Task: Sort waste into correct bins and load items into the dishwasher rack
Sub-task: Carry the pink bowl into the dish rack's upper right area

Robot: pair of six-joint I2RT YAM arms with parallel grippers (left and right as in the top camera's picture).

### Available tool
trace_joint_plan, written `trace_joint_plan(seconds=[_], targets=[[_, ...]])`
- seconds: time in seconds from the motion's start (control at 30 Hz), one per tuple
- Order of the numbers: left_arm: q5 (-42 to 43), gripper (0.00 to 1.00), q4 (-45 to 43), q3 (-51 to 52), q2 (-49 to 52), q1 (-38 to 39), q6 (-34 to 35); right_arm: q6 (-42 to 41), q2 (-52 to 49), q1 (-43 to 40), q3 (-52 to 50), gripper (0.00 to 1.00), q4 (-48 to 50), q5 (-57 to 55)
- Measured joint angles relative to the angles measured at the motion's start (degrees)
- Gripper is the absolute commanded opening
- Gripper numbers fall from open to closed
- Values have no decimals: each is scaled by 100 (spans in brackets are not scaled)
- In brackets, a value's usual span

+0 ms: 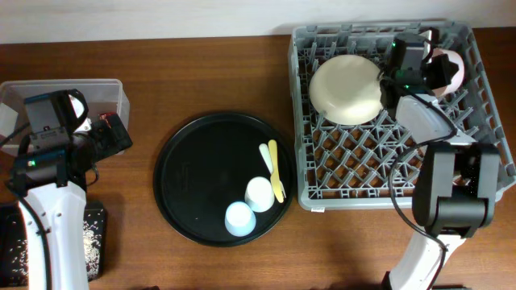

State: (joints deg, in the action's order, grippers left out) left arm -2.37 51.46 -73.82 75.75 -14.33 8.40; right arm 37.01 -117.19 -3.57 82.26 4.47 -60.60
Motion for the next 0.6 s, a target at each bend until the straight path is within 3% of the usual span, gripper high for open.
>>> trace_joint_plan(seconds=[0.03,0.17,0.23,0.33,0.4,0.43,0.5,0.53,0.6], targets=[[-2,99,0,0,0,0,0,2,0,68,0,8,-61,-2],[-2,99,-2,0,0,0,0,2,-94,553,-122,45,-365,568],[0,99,0,0,0,0,0,24,-203,890,-173,76,-380,809],[0,99,0,0,0,0,0,-92,-157,1054,-164,89,-44,601],[-2,99,-2,0,0,0,0,-463,208,1123,-181,89,-328,658],[0,99,-2,0,0,0,0,-721,651,1121,-184,79,-487,761],[-2,99,7,0,0,0,0,-1519,2087,1012,-144,37,-1397,1379],[-4,99,-9,0,0,0,0,-1873,2450,890,-105,21,-2081,2015],[-2,99,11,0,0,0,0,-2660,2898,337,-85,15,-3034,3464]])
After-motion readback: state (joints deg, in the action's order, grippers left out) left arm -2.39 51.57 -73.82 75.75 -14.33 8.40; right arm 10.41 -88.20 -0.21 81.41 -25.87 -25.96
